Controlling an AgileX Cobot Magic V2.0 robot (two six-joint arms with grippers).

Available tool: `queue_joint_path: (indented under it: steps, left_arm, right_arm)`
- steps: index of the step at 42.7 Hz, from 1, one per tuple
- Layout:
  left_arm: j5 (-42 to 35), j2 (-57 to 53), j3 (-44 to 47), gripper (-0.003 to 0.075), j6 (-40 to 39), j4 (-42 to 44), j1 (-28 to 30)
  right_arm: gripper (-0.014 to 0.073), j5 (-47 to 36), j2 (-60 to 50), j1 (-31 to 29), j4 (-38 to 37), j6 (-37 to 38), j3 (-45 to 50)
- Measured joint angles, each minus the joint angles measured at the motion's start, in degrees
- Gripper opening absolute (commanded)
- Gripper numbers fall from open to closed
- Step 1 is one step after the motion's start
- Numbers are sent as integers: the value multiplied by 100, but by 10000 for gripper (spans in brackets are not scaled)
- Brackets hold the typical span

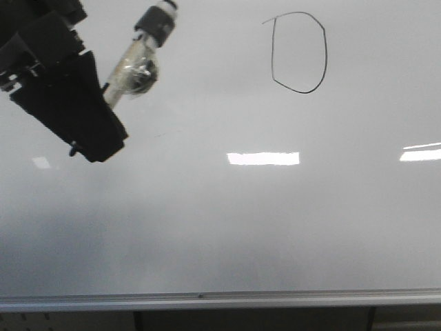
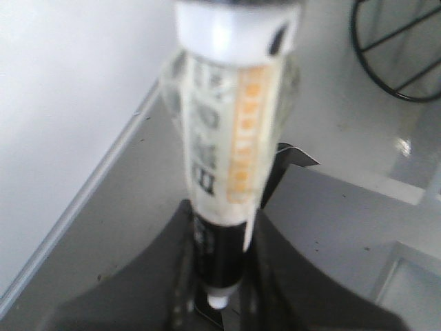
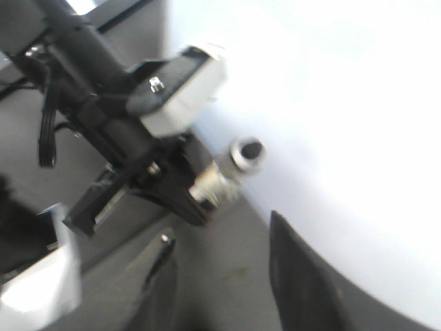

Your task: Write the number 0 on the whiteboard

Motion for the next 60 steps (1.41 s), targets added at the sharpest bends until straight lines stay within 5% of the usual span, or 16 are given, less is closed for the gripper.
queue_joint_path:
  steps: [11,22,34,49,60]
  left_arm:
    - [-86,0,0,-20,-864,339,1345]
    - [-170,0,0,-19,-973,426,2590]
    - [-532,121,0,-19,-1365,903,3244]
    - [-2137,805,0,-19,-1501,981,3283]
    - [-2545,1133,0,-17,-1501,968,3283]
  right_arm:
    - [223,-1816,-1687,0,-418,91,1431]
    - [-74,-2945,-3395,0,-418,91,3029]
    - [-69,-3049,-4264,0,-418,91,3626]
    - [-69,-3016,-4273,0,-418,91,3635]
    - [-69,-3003,-4273,0,-418,91,3635]
